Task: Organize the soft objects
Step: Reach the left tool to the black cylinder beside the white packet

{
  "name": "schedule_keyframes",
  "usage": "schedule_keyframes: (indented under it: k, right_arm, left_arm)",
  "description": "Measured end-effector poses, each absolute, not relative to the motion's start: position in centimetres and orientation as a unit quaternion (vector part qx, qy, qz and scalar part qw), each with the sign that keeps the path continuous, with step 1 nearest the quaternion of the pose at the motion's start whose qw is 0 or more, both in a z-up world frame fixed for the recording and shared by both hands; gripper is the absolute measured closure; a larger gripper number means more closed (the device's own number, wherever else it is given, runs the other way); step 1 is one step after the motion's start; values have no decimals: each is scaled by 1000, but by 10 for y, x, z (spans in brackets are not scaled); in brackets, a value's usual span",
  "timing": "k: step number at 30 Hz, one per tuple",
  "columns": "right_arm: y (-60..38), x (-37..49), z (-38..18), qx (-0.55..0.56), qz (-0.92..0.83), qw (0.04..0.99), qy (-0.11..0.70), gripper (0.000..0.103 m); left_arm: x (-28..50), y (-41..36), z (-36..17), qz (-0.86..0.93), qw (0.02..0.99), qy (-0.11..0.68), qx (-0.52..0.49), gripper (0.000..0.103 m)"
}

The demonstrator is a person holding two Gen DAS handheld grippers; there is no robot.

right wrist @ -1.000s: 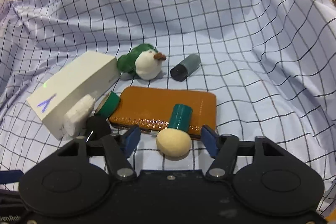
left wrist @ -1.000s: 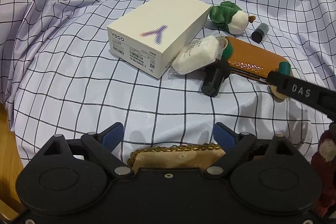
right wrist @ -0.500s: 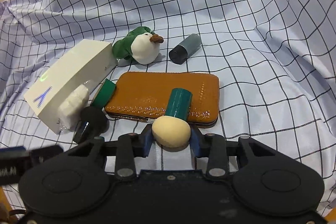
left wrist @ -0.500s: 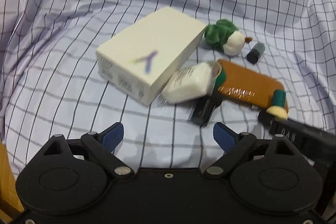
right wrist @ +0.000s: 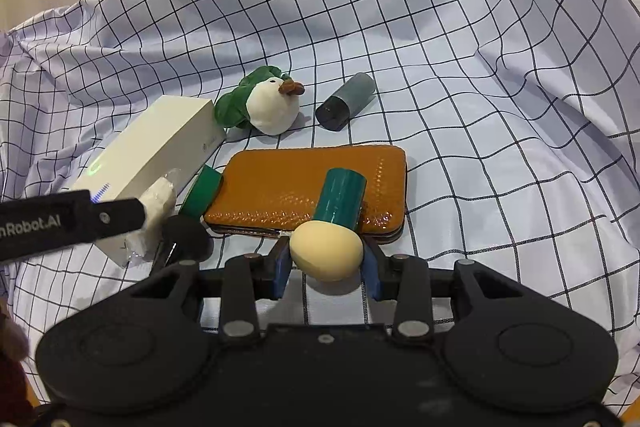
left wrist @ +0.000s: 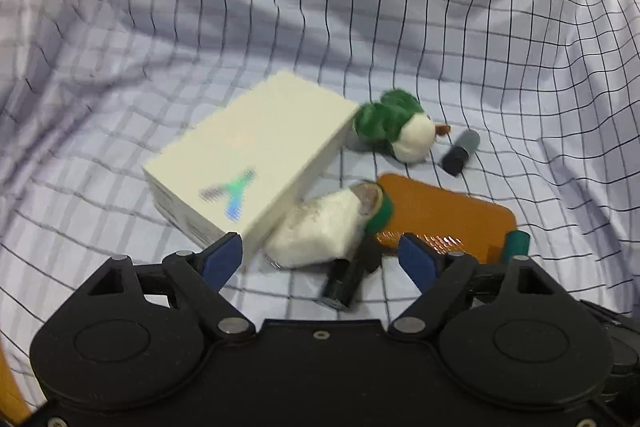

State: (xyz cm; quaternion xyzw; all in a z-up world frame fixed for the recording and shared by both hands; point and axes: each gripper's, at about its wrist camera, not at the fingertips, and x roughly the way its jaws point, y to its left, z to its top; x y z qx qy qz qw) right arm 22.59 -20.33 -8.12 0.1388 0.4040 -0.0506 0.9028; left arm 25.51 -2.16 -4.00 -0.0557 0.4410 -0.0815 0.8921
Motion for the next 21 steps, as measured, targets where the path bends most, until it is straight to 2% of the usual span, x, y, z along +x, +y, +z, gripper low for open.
schedule_keyframes:
  k: [14,18,21]
  right_arm:
    - [-207,224,-81,152,-41,904,397,66]
    - [-208,224,-82,155,-40,903,398,66]
    - [-208,224,-82,156,-40,903,398,66]
  left_arm:
    - [277,-7,-61,-24,867,473,-153,23]
    - [282,-6,-65,-18,861,479,-168,17]
    - [280,-7,-65,-20,860,482,-168,17]
